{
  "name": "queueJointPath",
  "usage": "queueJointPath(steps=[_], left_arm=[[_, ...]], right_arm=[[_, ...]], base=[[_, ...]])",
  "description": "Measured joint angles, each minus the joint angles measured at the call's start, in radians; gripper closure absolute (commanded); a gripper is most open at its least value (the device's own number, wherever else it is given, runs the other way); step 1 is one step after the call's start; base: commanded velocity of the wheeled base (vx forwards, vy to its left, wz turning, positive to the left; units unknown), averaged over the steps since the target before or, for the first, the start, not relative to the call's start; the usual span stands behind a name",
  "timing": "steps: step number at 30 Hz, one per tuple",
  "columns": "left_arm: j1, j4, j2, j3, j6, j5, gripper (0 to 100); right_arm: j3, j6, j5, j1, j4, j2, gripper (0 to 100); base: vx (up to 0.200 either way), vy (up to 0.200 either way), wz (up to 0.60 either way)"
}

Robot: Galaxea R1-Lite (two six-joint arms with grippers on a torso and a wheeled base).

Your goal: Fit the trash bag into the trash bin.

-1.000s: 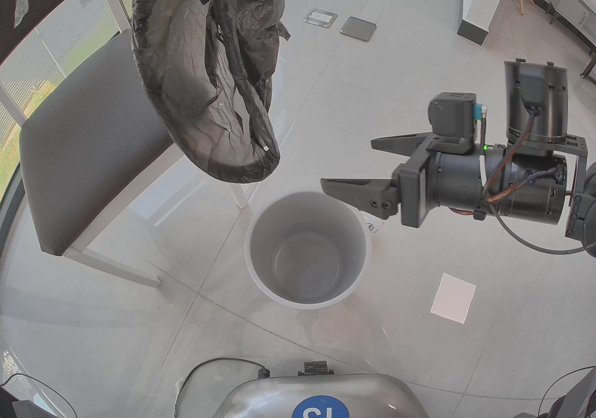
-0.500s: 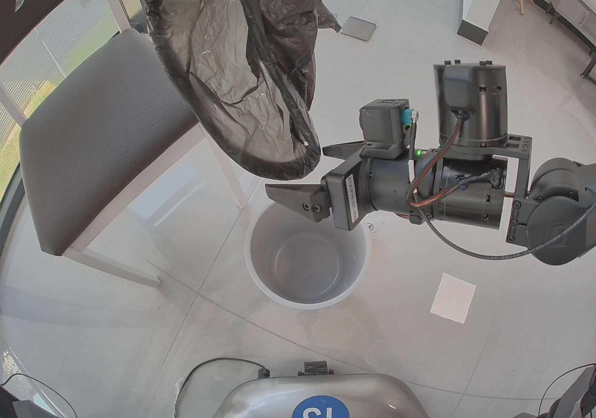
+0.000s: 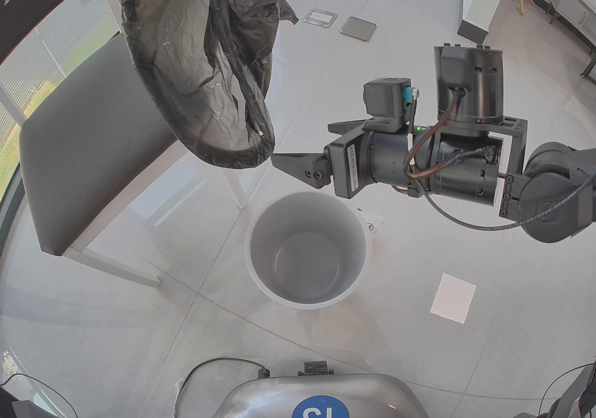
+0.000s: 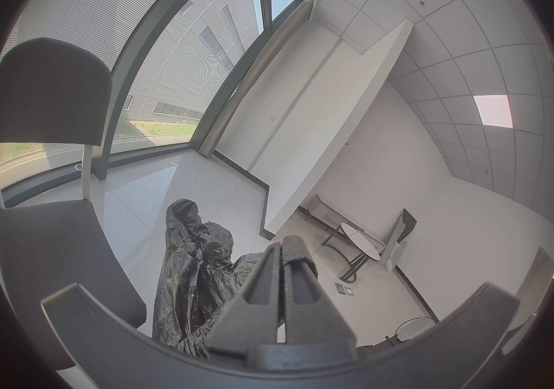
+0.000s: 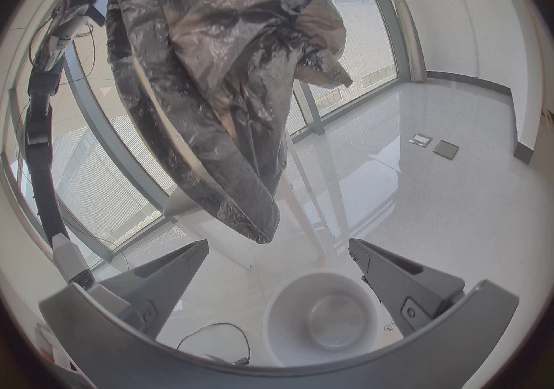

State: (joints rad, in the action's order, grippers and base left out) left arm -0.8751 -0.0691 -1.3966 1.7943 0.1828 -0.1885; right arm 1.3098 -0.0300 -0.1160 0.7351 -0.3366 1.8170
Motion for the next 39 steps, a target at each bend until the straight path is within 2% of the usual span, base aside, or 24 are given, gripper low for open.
queueJointPath(steps=[22,23,29,39], left_arm=[[-0.043,0.0,0.008,0.039,0.006,0.0,100],[-0.045,0.0,0.009,0.041,0.006,0.0,100],[-0.052,0.0,0.013,0.045,0.008,0.0,100],[-0.05,-0.005,0.016,0.035,0.022,0.0,100]], right_arm=[[0.14,0.004,0.003,0.021,-0.003,0.078,0],[0.147,0.004,0.005,0.02,-0.009,0.084,100],[0.162,0.007,0.015,0.017,-0.041,0.105,100],[0.129,0.012,0.111,0.047,-0.043,0.11,100]], base=[[0.0,0.0,0.0],[0.0,0.0,0.0],[0.0,0.0,0.0],[0.0,0.0,0.0]])
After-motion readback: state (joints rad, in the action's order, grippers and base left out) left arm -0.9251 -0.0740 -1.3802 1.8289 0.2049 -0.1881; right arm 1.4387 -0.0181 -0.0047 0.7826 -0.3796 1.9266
